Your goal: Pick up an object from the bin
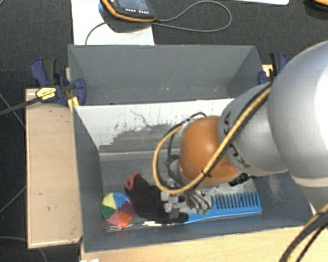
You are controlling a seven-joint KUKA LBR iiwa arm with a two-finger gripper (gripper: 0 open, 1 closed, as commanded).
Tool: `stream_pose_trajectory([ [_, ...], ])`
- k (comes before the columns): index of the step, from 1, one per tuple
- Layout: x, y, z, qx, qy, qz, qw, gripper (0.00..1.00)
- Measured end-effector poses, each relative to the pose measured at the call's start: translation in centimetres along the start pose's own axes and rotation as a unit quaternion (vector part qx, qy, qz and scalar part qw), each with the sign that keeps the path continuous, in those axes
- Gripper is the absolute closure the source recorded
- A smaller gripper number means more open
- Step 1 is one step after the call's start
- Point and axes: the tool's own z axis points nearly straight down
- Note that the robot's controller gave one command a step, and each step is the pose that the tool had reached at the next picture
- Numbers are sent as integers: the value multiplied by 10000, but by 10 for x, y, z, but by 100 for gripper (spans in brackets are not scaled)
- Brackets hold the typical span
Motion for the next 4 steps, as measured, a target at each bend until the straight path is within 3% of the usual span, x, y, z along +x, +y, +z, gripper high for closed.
stream_pose_trajectory([
  [1, -3, 1, 5, -1, -8, 10, 10000, 100],
  [2, -15, -33, 7, -17, -42, -695, 9976, 100],
  [3, -11, -23, -11, -8, -30, -301, 9995, 100],
  [4, -13, -20, -5, -15, -32, -345, 9994, 100],
])
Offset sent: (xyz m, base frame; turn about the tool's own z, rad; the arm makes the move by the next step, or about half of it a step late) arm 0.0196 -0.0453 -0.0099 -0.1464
